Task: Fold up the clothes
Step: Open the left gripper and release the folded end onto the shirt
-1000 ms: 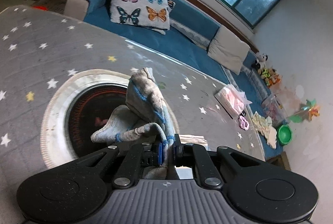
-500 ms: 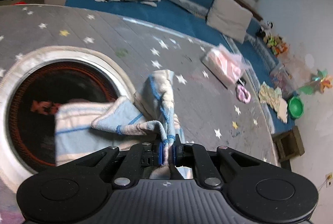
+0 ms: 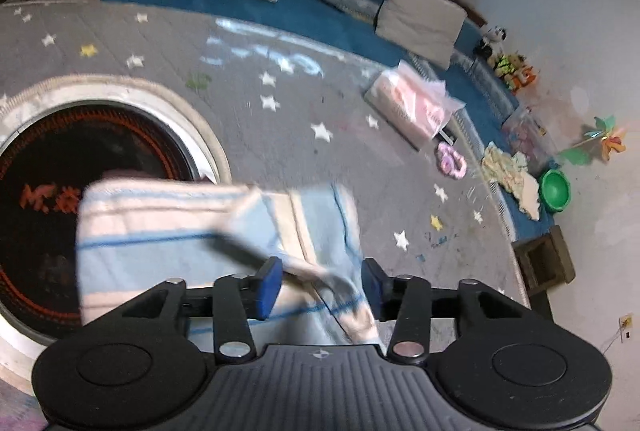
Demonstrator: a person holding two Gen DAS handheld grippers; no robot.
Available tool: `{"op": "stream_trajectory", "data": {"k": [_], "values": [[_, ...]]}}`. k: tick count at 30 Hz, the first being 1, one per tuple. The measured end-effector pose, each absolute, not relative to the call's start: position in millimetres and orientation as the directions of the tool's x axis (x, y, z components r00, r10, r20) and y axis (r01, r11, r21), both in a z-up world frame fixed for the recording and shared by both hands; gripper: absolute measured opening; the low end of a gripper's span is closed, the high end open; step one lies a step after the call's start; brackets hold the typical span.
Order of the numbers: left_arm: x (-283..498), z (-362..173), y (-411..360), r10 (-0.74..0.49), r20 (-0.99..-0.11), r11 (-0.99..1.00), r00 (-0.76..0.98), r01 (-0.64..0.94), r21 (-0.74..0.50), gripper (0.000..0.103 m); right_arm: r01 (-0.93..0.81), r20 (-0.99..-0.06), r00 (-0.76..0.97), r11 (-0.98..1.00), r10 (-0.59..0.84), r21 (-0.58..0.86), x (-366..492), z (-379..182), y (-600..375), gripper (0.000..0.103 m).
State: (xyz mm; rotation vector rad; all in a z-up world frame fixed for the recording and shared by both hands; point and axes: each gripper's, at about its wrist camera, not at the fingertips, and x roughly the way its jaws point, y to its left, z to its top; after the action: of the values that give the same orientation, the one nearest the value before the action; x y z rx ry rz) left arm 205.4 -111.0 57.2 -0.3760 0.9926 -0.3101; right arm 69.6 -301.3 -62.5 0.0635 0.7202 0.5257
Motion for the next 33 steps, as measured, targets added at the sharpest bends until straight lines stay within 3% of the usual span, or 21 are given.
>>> {"op": "stream_trajectory", "data": {"k": [10,18,26,29,33], "values": [[179.4,57.6,-49.4,-0.304,-0.775,0.940,0.554,0.045,-0.338,0.054,-0.385,-0.622,0.639,0.888,0.453,0.250,68.7,-32.3,-337.3,0.050],[161.5,35.7,-16.4,-0.248,-0.810,0.960,0.532,0.020,-0.281,0.054,-0.307,-0.624,0.647,0.899,0.439,0.314,147.6,-36.9,-340.0,0.050],[119.0,38.3,-47.9,-0.320,-0.764,0.942,0.560,0.278,-0.190,0.054,-0.269,-0.675,0.580,0.889,0.456,0.370,189.1,-57.9,-333.3,0.048],[101.3,35.5,-63.2,-0.355,-0.756,0.917,0.550,0.362,-0.167,0.054,-0.267,-0.681,0.571,0.888,0.458,0.374,190.1,-61.4,-330.8,0.043],[74.0,30.1,-87.5,-0.374,-0.742,0.869,0.556,0.489,-0.072,0.054,-0.266,-0.686,0.562,0.886,0.462,0.380,183.1,-60.8,-331.9,0.043]]}}
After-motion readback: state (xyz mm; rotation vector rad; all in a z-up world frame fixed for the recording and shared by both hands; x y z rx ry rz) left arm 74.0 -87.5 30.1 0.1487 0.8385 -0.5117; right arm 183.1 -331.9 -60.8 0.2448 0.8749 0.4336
